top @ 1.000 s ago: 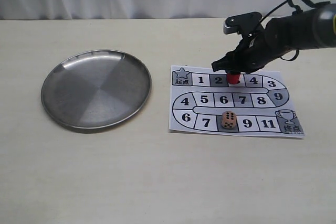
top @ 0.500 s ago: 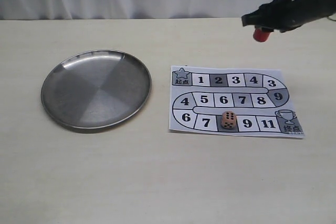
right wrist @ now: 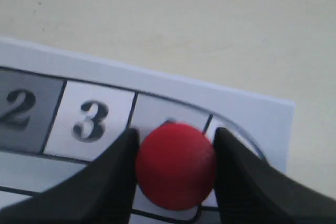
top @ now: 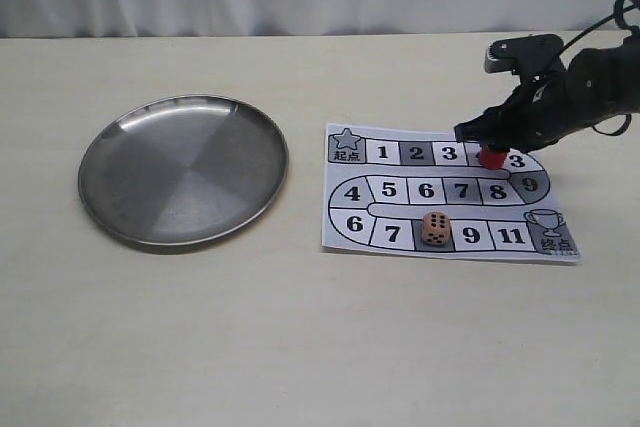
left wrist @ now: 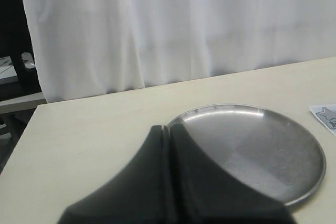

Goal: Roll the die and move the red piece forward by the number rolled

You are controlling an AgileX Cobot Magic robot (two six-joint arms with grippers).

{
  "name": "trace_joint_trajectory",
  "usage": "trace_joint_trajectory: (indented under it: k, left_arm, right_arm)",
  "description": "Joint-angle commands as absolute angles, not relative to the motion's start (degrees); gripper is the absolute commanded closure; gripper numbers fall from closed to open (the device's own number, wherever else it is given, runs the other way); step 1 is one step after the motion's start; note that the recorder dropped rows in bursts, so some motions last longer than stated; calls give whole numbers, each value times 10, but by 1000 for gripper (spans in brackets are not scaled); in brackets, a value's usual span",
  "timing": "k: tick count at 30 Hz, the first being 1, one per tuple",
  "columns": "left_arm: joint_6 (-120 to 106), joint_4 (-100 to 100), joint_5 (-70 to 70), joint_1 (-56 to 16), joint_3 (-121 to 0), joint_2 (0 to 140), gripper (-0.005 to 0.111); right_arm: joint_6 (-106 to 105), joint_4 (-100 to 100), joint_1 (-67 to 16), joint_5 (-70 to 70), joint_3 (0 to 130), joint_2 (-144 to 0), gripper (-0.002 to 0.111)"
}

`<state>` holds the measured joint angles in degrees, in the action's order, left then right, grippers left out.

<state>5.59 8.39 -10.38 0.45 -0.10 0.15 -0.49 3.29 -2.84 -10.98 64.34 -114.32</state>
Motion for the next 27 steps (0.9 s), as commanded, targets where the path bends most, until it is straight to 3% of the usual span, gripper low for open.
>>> trace_joint_trajectory:
  k: [1, 15, 27]
  left_arm:
    - [56, 83, -99, 0, 0, 0, 107]
    - [56, 83, -99, 0, 0, 0, 107]
    - [56, 83, -99, 0, 0, 0, 107]
  right_arm:
    - [-5, 38, -26, -102, 643, -1152, 104]
    - [-6, 39, -20, -125, 644, -946, 104]
    - [-6, 36, 15, -132, 628, -1116, 104]
